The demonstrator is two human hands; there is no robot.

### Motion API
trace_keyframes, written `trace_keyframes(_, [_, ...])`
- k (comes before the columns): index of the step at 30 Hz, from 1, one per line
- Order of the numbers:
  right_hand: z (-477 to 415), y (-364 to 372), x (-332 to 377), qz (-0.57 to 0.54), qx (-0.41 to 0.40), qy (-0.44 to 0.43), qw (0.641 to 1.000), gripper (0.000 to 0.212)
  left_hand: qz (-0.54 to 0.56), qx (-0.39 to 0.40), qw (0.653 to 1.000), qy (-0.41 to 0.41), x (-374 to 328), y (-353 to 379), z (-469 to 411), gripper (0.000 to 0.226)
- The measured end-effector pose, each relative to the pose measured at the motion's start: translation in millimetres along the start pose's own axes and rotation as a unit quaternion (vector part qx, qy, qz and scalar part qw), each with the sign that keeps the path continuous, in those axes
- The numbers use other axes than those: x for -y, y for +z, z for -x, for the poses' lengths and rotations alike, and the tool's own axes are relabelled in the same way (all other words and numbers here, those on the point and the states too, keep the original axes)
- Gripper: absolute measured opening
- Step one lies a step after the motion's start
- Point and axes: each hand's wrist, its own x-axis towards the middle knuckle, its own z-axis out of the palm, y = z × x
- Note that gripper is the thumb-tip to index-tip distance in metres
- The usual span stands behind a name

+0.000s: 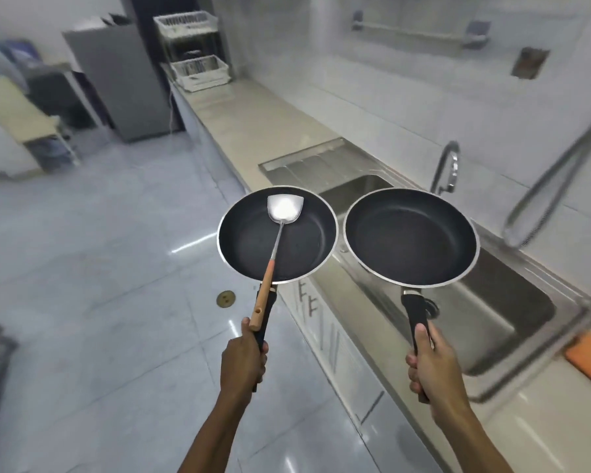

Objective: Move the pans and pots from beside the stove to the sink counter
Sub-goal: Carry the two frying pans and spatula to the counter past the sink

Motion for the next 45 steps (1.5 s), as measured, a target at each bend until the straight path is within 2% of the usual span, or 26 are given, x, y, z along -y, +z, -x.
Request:
trace_keyframes(6, [-94, 105, 45, 0.019, 0.043, -0.003, 0.999, 0.024, 0.021, -0.044, 0.999, -0.016, -51, -30, -120, 0.074])
trace_keyframes(10, [-160, 190, 72, 0.015, 0.058, -0.008, 0.998, 0.022, 0.025, -0.042, 0.999, -0.006, -83, -49, -224, 0.073])
trace_keyframes(22, [-339, 434, 182, -0.026, 0.016, 0.01, 0.999, 0.021, -0.035, -0.018, 0.999, 0.032, -235, -90, -535, 0.075])
trace_keyframes(30, [-493, 563, 238, -0.042, -0.029, 0.013, 0.999, 0.026, -0.067, 0.035, 0.997, 0.03, -329, -47, -741, 0.074])
trace_keyframes(36, [-599, 643, 287, -0.055, -0.093, 0.024, 0.994, 0.025, -0.093, 0.077, 0.992, 0.027, -412, -10, -882, 0.077])
trace_keyframes(41, [-672, 700, 320, -0.038, -0.163, 0.051, 0.985, 0.021, -0.132, 0.113, 0.983, 0.056, -481, 24, -992, 0.078])
trace_keyframes(45, [-724, 753, 327, -0.082, -0.226, 0.081, 0.967, 0.021, -0.163, 0.166, 0.967, 0.099, -529, 55, -1088, 0.079])
